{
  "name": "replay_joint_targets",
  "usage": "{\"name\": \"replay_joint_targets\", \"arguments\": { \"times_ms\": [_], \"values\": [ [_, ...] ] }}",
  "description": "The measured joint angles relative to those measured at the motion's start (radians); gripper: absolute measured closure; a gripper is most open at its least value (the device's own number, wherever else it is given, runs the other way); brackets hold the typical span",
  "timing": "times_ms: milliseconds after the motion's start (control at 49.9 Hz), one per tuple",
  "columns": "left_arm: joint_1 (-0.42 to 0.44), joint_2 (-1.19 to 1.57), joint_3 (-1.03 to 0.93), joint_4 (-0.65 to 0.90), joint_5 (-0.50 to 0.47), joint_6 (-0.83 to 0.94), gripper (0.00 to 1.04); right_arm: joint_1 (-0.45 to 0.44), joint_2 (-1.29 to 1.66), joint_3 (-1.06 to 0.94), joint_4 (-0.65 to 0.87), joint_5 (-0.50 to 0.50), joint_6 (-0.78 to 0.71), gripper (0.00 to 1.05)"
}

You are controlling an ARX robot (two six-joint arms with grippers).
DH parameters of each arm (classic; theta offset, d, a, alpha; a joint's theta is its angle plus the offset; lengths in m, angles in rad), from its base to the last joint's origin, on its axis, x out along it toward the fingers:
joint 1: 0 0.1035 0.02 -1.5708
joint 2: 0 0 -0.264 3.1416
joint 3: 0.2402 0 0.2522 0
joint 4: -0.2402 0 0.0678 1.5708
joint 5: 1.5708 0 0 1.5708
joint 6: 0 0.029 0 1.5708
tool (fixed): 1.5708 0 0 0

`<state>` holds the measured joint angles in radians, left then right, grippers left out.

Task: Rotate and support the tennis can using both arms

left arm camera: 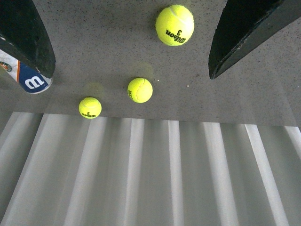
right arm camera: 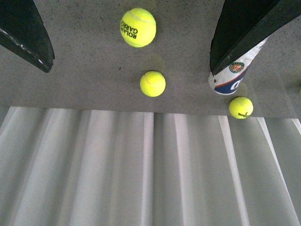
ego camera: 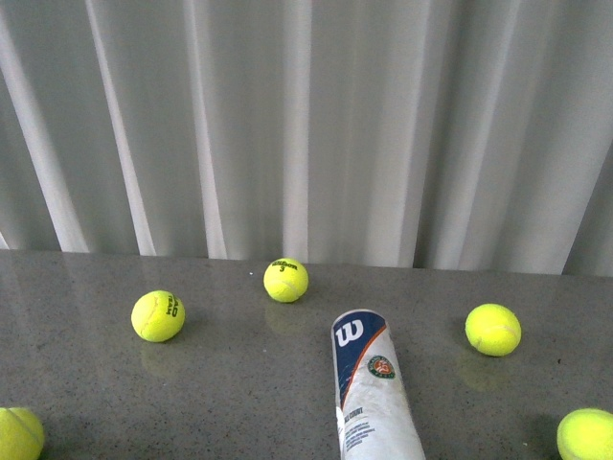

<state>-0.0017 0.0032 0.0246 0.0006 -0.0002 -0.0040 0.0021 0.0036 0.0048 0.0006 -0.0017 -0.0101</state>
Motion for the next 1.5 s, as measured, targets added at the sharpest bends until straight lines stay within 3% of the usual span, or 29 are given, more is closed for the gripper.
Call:
{"name": "replay_joint_targets", "arguments": {
  "times_ms": [1502],
  "values": [
    [0.0,0.0,0.0,0.0,0.0,0.0,0.07,0.0,0.0,0.0,0.0,0.0,0.0,0.07]
  ]
}}
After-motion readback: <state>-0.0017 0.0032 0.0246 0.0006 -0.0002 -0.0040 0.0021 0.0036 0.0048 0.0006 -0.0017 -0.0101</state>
